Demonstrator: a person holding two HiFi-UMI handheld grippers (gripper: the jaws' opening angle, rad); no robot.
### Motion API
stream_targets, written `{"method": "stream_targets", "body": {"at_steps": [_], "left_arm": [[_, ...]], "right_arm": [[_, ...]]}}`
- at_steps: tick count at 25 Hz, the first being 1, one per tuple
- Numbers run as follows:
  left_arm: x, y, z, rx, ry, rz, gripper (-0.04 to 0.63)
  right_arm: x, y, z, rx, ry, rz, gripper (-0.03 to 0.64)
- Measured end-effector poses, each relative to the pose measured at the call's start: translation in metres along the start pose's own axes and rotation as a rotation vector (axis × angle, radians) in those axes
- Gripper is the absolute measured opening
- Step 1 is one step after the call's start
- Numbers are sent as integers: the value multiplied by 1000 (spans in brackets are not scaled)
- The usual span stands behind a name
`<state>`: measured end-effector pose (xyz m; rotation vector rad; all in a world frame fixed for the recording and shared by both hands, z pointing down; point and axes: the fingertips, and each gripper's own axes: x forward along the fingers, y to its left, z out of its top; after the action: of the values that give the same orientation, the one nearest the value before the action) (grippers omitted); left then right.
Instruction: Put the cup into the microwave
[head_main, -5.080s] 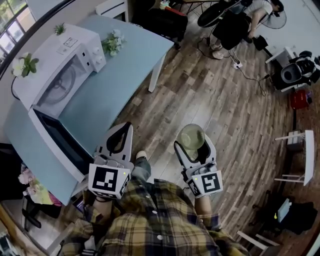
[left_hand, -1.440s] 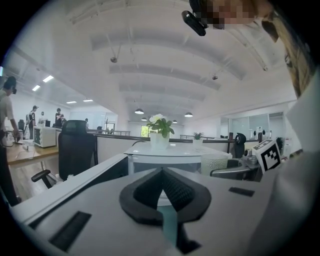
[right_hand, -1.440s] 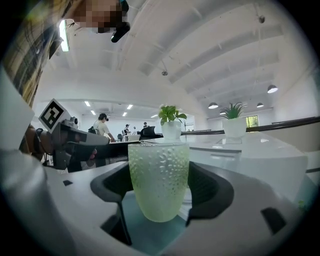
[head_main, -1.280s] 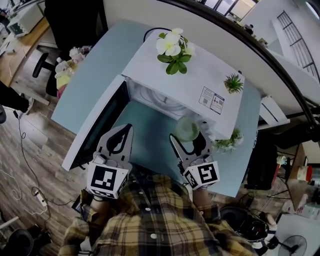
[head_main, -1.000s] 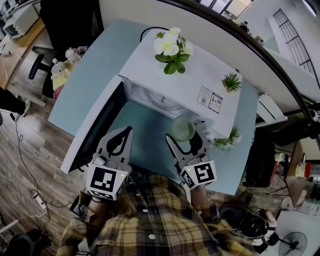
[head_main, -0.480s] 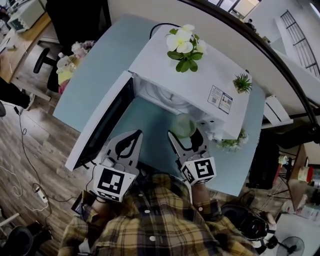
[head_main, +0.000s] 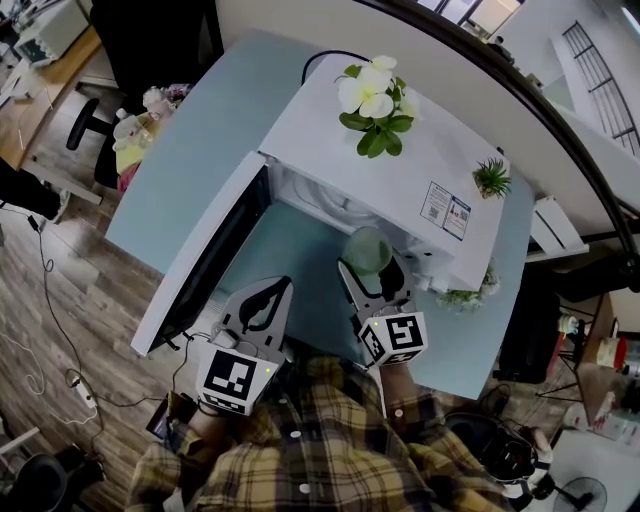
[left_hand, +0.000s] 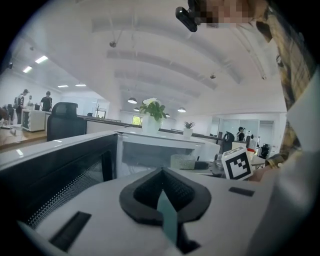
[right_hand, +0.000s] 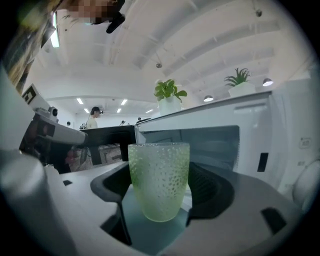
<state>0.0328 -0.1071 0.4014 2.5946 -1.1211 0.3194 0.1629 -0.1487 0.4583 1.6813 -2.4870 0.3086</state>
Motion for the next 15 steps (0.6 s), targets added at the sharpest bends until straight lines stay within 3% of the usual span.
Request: {"method": "stream_targets", "body": {"at_steps": [5,15], "left_arm": [[1,-1,-8,-22,10,-6,-11],[6,0,-27,-67,36,-9,-11]], "right_arm": [[14,-4,-13,32,6,-35,357],[50,-6,-17,-59,-18,-47,357]]}}
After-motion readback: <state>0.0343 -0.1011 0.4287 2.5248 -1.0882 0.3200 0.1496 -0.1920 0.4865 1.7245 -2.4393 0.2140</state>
